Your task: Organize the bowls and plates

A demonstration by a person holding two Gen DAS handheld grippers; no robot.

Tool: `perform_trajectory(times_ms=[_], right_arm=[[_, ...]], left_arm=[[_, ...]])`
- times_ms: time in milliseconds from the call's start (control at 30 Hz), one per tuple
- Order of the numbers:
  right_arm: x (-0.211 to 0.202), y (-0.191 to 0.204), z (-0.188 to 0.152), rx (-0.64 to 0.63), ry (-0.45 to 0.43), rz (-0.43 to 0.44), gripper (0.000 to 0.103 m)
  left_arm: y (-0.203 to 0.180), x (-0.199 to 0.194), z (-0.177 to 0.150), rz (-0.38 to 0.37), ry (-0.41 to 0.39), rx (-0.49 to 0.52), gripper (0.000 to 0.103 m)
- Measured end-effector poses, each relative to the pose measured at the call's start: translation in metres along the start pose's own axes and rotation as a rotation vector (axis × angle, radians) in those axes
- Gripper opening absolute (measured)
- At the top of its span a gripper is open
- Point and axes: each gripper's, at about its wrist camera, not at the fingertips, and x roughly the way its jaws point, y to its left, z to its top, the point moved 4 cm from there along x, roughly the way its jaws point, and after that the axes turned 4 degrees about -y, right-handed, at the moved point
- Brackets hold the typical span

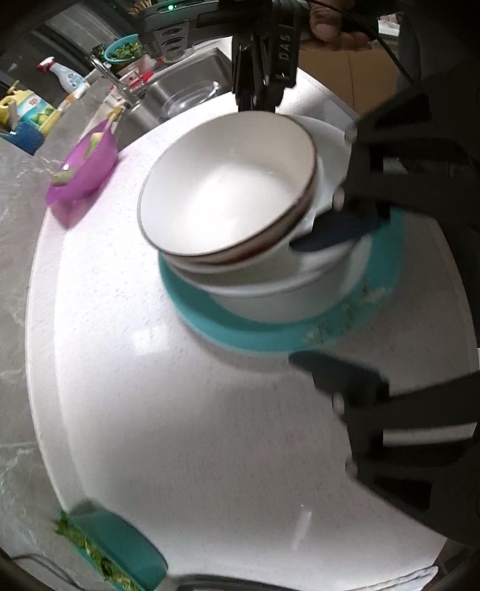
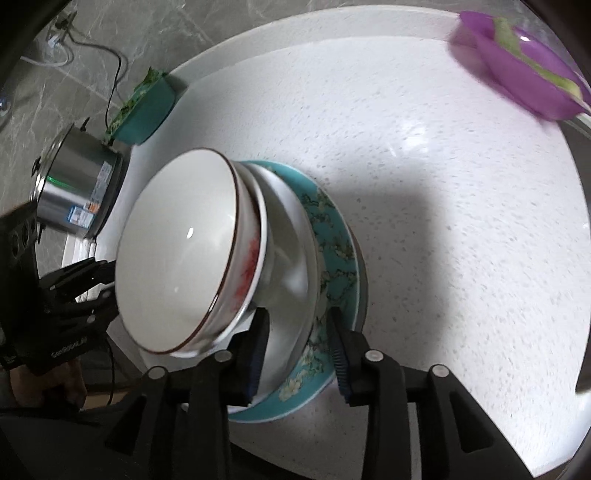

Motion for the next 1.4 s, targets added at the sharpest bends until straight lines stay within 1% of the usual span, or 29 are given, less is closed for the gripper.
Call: perform_trajectory(times_ms=[33, 100, 167, 233, 267, 333, 367, 400, 433, 467, 567, 633, 733, 800, 833, 867, 933, 1033, 1133, 1300, 1333, 1367, 1400], right_arm=[[-0.005, -0.001, -0.001, 0.011, -0.013, -0.011, 0.049], [-0.025, -0.005, -0.005, 0.052, -0.063, -0.042, 0.070], [-0.042, -0.009, -0.008, 0.091, -0.110, -0.043, 0.080], [-0.061, -0.011, -0.011, 0.116, -0.159, -0.053, 0.084], [-0.069, -0.011, -0.012, 0.123, -0.180, -0.049, 0.087], [-0.080, -0.009, -0.013, 0.124, -0.217, -0.030, 0.093], [-0.084, -0.006, -0.013, 0.118, -0.236, -0.021, 0.103], [-0.092, -0.003, -0.013, 0.099, -0.271, -0.006, 0.103], [-0.095, 0.003, -0.014, 0.083, -0.287, 0.000, 0.103], [-0.099, 0.005, -0.014, 0.060, -0.297, 0.003, 0.103], [-0.105, 0.007, -0.018, 0.020, -0.319, 0.030, 0.103], [-0.111, 0.010, -0.021, 0.007, -0.332, 0.034, 0.103], [-0.127, 0.015, -0.029, 0.005, -0.372, 0.044, 0.103], [-0.135, 0.019, -0.033, 0.004, -0.383, 0.034, 0.103], [-0.139, 0.021, -0.036, 0.002, -0.390, 0.021, 0.103], [-0.143, 0.022, -0.038, 0.004, -0.396, 0.011, 0.103], [-0.151, 0.025, -0.042, 0.021, -0.415, 0.002, 0.103], [-0.159, 0.032, -0.047, 0.035, -0.452, -0.029, 0.103], [-0.163, 0.039, -0.050, 0.038, -0.484, -0.047, 0.103], [-0.169, 0.051, -0.054, 0.044, -0.524, -0.078, 0.103], [-0.170, 0.053, -0.054, 0.045, -0.529, -0.080, 0.103], [-0.172, 0.055, -0.055, 0.048, -0.535, -0.079, 0.103], [-0.174, 0.057, -0.056, 0.050, -0.543, -0.082, 0.103]], left_arm=[[0.004, -0.008, -0.001, -0.011, -0.013, -0.007, 0.063], [0.010, -0.023, -0.001, -0.033, -0.049, -0.019, 0.078], [0.014, -0.037, 0.000, -0.022, -0.090, -0.009, 0.083], [0.016, -0.045, 0.001, 0.023, -0.108, 0.003, 0.085], [0.017, -0.051, 0.002, 0.045, -0.125, 0.004, 0.085], [0.015, -0.066, 0.001, 0.110, -0.184, 0.004, 0.089], [0.013, -0.074, 0.000, 0.142, -0.210, -0.003, 0.091], [0.012, -0.082, -0.002, 0.160, -0.232, -0.017, 0.091], [0.010, -0.089, -0.004, 0.157, -0.254, -0.039, 0.091], [0.007, -0.096, -0.007, 0.152, -0.278, -0.068, 0.091], [0.001, -0.114, -0.016, 0.188, -0.318, -0.154, 0.091], [-0.006, -0.123, -0.022, 0.172, -0.312, -0.207, 0.091], [-0.023, -0.132, -0.027, 0.109, -0.319, -0.256, 0.091], [-0.033, -0.129, -0.026, 0.102, -0.284, -0.284, 0.091], [-0.037, -0.130, -0.027, 0.086, -0.276, -0.296, 0.091], [-0.042, -0.133, -0.027, 0.072, -0.283, -0.298, 0.091], [-0.055, -0.139, -0.027, 0.106, -0.290, -0.269, 0.091], [-0.072, -0.142, -0.029, 0.133, -0.263, -0.223, 0.091], [-0.083, -0.142, -0.031, 0.112, -0.246, -0.203, 0.091], [-0.098, -0.141, -0.040, 0.201, -0.202, -0.086, 0.091], [-0.100, -0.140, -0.044, 0.203, -0.193, -0.082, 0.091], [-0.099, -0.141, -0.048, 0.175, -0.195, -0.099, 0.092], [-0.098, -0.142, -0.051, 0.168, -0.202, -0.111, 0.102]])
